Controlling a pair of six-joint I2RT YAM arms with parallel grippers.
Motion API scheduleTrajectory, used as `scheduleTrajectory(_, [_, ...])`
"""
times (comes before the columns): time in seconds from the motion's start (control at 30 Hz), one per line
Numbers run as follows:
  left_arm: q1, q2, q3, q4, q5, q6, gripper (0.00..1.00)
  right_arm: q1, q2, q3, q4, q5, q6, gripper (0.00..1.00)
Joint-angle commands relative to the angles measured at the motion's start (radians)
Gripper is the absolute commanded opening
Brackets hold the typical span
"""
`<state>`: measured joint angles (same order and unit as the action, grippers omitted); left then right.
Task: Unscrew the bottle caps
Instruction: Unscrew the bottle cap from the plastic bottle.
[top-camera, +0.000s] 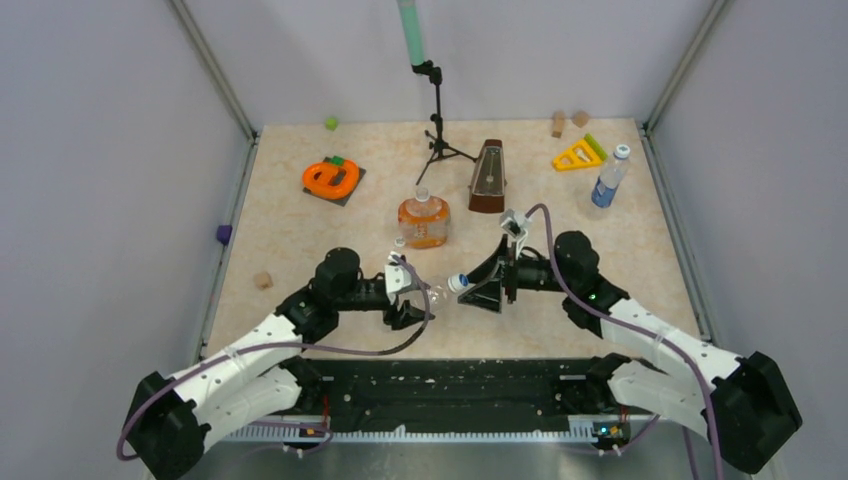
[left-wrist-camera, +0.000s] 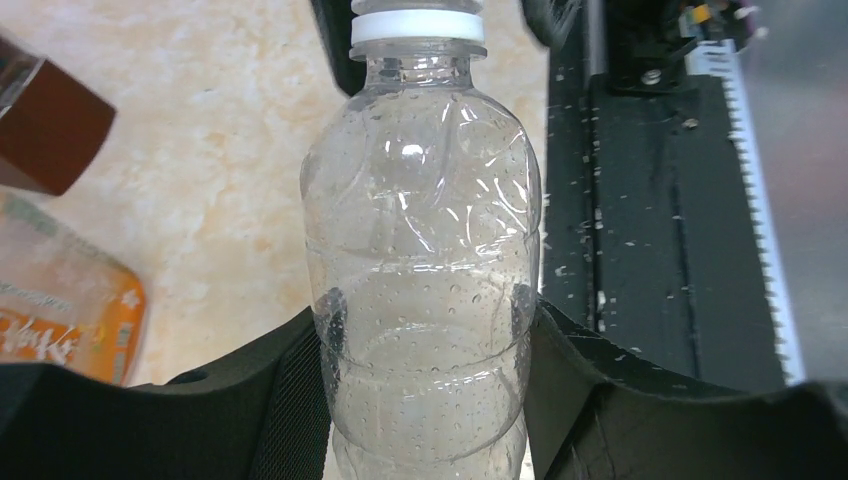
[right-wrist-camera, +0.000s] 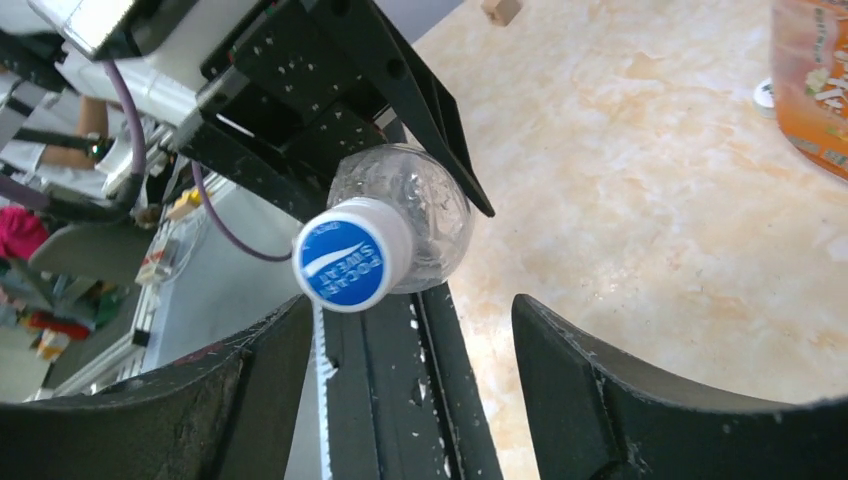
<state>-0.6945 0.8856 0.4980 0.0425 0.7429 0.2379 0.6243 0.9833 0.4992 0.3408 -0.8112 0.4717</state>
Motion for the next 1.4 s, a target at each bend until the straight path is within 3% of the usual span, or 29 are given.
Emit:
scheduleTrajectory(0.0, [-0.007,-0.041,-0.058,0.11,-0.124,0.067,0.0,0.011,-0.067,-0.025,0.078,0.115,0.097,0.72])
scheduleTrajectory(0.13, [-0.016,-0.084,-0.086,0.132,-0.227,0.074,0.0,0.011,-0.104,-0.031,0.048,0.178,0.149,0.73])
scheduleTrajectory(0.27, [-0.059,-0.134,-0.124,0.15,-0.335,0.126,0.0,0.012,-0.156,-0.049,-0.035,0.426,0.362,0.73])
scheduleTrajectory(0.4, [-0.138,-0.165,-0.152,0.164,-0.488,0.187,0.0,0.014,-0.181,-0.218,0.311,0.433,0.608,0.7])
scheduleTrajectory(0.43, [-0.165,-0.166,-0.154,0.166,-0.524,0.197,0.0,0.014,-0.182,-0.217,0.325,0.428,0.609,0.7])
scheduleTrajectory(0.57, [-0.253,-0.144,-0.151,0.178,-0.654,0.224,0.0,0.044,-0.176,-0.117,0.084,0.45,0.529,0.7])
scheduleTrajectory(0.77, [-0.278,-0.093,-0.125,0.172,-0.691,0.228,0.0,0.081,-0.161,-0.164,0.246,0.432,0.564,0.71])
scheduleTrajectory(1.07, [-0.28,-0.078,-0.091,0.114,-0.707,0.318,0.0,0.086,-0.118,-0.137,0.149,0.449,0.546,0.7])
scheduleTrajectory(1.37, [-0.279,-0.056,-0.073,0.077,-0.687,0.368,0.0,0.086,-0.077,-0.145,0.196,0.427,0.566,0.64])
